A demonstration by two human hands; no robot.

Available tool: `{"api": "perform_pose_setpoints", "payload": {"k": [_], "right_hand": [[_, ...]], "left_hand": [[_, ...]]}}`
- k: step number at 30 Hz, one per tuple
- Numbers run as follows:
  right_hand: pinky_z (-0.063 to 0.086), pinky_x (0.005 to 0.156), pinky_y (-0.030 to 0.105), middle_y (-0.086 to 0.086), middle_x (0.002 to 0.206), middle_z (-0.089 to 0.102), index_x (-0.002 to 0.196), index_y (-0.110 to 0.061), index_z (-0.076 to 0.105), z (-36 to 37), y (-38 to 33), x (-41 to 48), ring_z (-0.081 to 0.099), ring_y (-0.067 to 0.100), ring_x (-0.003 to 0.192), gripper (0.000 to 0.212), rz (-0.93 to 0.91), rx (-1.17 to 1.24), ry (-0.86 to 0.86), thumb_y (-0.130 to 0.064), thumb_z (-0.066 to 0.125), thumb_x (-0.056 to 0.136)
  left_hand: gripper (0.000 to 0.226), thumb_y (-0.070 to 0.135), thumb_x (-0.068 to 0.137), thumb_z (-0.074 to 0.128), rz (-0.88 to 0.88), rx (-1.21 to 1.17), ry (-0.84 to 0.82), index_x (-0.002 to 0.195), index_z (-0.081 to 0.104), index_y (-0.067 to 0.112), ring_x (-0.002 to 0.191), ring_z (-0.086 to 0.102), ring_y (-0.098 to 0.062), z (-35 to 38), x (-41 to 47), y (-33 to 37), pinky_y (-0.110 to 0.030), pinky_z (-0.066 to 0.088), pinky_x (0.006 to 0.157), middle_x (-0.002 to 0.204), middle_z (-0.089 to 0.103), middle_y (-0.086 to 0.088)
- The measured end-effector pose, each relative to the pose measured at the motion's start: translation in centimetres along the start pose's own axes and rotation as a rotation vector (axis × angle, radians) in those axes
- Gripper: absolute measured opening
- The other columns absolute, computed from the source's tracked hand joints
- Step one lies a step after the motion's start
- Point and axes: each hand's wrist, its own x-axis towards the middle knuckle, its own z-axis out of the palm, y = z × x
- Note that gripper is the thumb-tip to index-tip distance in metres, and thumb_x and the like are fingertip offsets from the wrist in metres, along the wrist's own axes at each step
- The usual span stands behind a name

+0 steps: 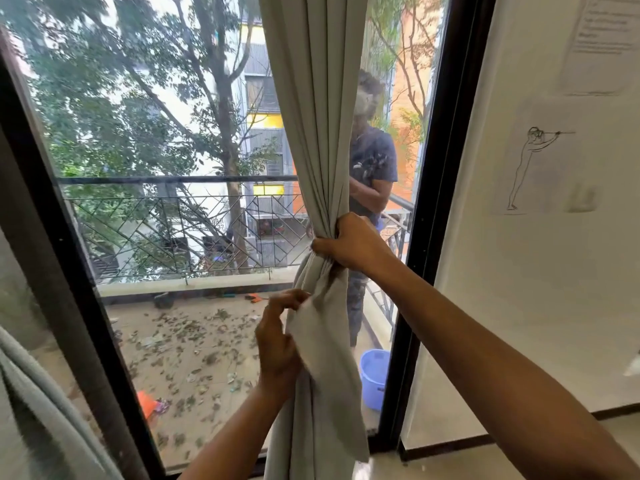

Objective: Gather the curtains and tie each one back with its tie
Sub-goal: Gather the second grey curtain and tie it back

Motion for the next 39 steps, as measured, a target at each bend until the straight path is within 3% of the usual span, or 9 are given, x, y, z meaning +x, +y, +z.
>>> {"api": "perform_pose_setpoints", "payload": {"k": [3, 9, 15, 20, 23, 26, 30, 33, 39], "right_hand": [[0.051, 0.05, 0.025, 0.0, 0.071, 0.063, 0.075, -0.013, 0.061, 0.1, 0.1, -0.2, 0.064, 0.013, 0.061, 0.026, 0.023, 0.058, -0.027, -0.037, 0.071, 0.072], [0.031, 0.042, 0.018, -0.006, 0.061, 0.049, 0.059, -0.024, 0.044, -0.4, 0.2, -1.0, 0.052, 0.008, 0.054, 0.033, 0.021, 0.047, -0.017, -0.038, 0.07, 0.073], [0.028, 0.041, 0.015, -0.008, 0.059, 0.051, 0.059, -0.024, 0.048, -0.4, -0.2, -1.6, 0.051, 0.004, 0.052, 0.03, -0.032, 0.062, -0.012, -0.038, 0.069, 0.073], [0.026, 0.039, 0.011, -0.012, 0.056, 0.046, 0.064, -0.023, 0.049, -0.5, 0.1, -1.8, 0.047, 0.0, 0.051, 0.026, -0.071, 0.049, 0.002, -0.036, 0.07, 0.074], [0.027, 0.043, 0.018, -0.011, 0.055, 0.046, 0.059, -0.025, 0.047, -0.9, 0.7, -1.6, 0.046, 0.003, 0.05, 0.028, -0.046, 0.034, 0.015, -0.037, 0.07, 0.072], [0.026, 0.042, 0.018, -0.01, 0.054, 0.044, 0.056, -0.028, 0.044, -1.3, 1.1, -1.5, 0.044, 0.003, 0.048, 0.032, -0.04, 0.031, -0.005, -0.038, 0.07, 0.073], [0.03, 0.044, 0.017, -0.008, 0.057, 0.051, 0.063, -0.024, 0.054, -1.5, 1.3, -1.5, 0.049, 0.004, 0.05, 0.023, -0.049, 0.099, -0.057, -0.035, 0.07, 0.076], [0.035, 0.046, 0.012, -0.007, 0.062, 0.058, 0.076, -0.017, 0.065, -1.3, 1.5, -1.8, 0.054, 0.004, 0.052, 0.016, -0.049, 0.227, -0.067, -0.032, 0.07, 0.078], [0.046, 0.056, 0.021, 0.004, 0.074, 0.068, 0.085, -0.011, 0.07, -1.7, 1.7, -1.8, 0.065, 0.015, 0.066, 0.021, -0.066, 0.269, -0.113, -0.031, 0.069, 0.079]], "left_hand": [[0.015, -0.003, 0.093, 0.05, -0.358, -0.075, 0.248, 0.084, 0.062, -0.006, 0.065, 0.056, 0.005, -0.9, 1.3, -0.2, -0.013, 0.05, 0.06, 0.073, 0.059, 0.011], [0.012, 0.025, 0.095, 0.056, -0.756, -0.586, 0.406, 0.086, 0.064, 0.027, 0.067, 0.062, -0.006, -3.6, 5.0, -1.0, -0.022, 0.05, 0.055, 0.067, 0.067, 0.016], [0.022, 0.034, 0.086, 0.07, -1.078, -0.377, 0.11, 0.098, 0.064, 0.016, 0.077, 0.062, -0.019, -1.1, 10.0, -2.7, -0.029, 0.054, 0.06, 0.084, 0.067, -0.001], [0.037, 0.034, 0.087, 0.064, -0.801, 0.494, -0.472, 0.059, 0.051, 0.012, 0.05, 0.049, -0.021, 1.6, 11.1, -1.9, -0.028, 0.042, 0.051, 0.053, 0.05, -0.005], [0.044, 0.058, 0.088, 0.056, -0.713, 0.133, -0.403, 0.075, 0.07, 0.019, 0.063, 0.067, -0.017, 0.1, 10.9, -0.1, -0.031, 0.053, 0.06, 0.07, 0.071, 0.002], [0.047, 0.078, 0.072, 0.054, -0.658, -0.153, -0.697, 0.097, 0.073, 0.043, 0.091, 0.071, -0.007, -1.2, 9.6, 2.2, -0.019, 0.054, 0.067, 0.1, 0.074, 0.013], [0.04, 0.036, 0.08, 0.069, -0.665, -0.34, -0.84, 0.119, 0.062, 0.034, 0.098, 0.067, -0.009, -0.6, 9.5, 2.2, -0.02, 0.053, 0.069, 0.109, 0.071, 0.008], [0.052, 0.012, 0.082, 0.066, -0.726, -0.465, -0.838, 0.131, 0.05, 0.021, 0.081, 0.068, -0.006, 0.3, 9.5, 1.7, -0.018, 0.052, 0.059, 0.096, 0.071, 0.007], [0.066, 0.025, 0.062, 0.087, -0.724, -0.453, -0.856, 0.121, 0.056, 0.021, 0.097, 0.068, -0.014, 1.1, 10.2, 1.2, -0.026, 0.055, 0.075, 0.105, 0.07, 0.0]]}}
